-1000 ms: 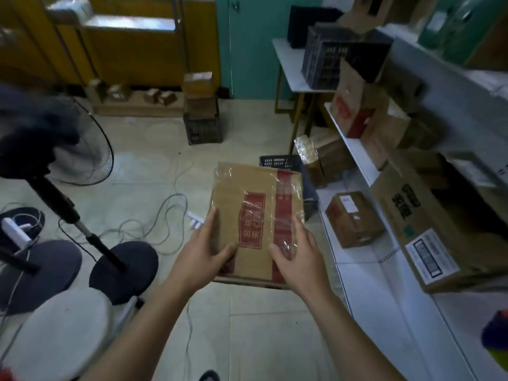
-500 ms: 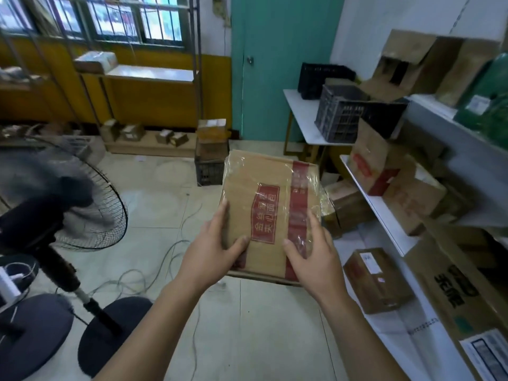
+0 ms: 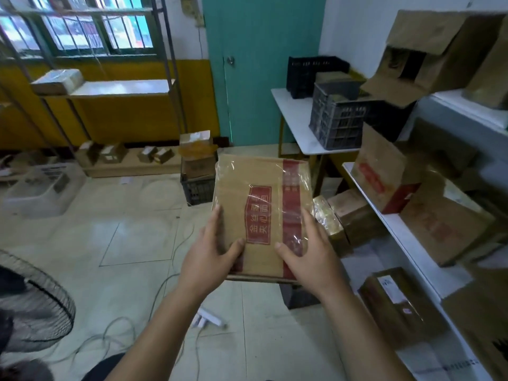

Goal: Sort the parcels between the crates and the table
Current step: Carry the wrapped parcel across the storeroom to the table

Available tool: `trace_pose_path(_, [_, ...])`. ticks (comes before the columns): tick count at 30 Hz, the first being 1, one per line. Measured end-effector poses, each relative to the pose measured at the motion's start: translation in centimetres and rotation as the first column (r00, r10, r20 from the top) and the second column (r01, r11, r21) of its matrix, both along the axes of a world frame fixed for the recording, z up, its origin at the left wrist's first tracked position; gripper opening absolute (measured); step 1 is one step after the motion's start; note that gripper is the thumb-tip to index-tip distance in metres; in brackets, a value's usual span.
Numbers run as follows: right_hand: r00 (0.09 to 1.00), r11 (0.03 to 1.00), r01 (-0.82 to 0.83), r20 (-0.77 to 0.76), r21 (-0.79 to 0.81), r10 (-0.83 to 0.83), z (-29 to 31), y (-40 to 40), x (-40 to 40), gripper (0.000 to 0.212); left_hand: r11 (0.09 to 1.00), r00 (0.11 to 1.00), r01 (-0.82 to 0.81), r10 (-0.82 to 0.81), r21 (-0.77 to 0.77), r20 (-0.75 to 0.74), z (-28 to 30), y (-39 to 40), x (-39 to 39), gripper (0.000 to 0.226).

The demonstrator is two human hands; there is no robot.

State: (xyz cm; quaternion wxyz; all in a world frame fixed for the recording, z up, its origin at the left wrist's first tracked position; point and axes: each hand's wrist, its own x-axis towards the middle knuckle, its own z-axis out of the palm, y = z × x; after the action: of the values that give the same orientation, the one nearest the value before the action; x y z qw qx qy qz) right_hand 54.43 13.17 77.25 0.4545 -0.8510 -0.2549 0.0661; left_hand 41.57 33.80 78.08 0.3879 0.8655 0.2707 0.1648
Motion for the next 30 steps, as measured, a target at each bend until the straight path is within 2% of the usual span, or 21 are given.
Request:
trace_pose_path(12, [1.000, 0.999, -0.031, 0.006, 0.012, 0.031, 1.0, 9.9, 17.2, 0.098, 0.999, 0.999, -0.048, 0.048, 0.001, 0.021, 1.3, 8.6, 16.1, 0.098])
trace_pose_path(18, [0.998, 0.998, -0.058, -0.014, 0.007, 0.058, 0.2, 17.7, 25.0, 0.098, 0.996, 0.997, -0.062, 0.064, -0.057, 0.039, 0.1, 16.1, 23.7, 0.097])
trace_pose_path(30, [1.000, 1.000, 0.009, -0.003, -0.013, -0.009, 1.0, 32.7, 41.0, 0.094, 0.992, 0.999, -0.011, 0.017, -0.127, 0.047, 0.5, 32.4, 41.0, 0.098])
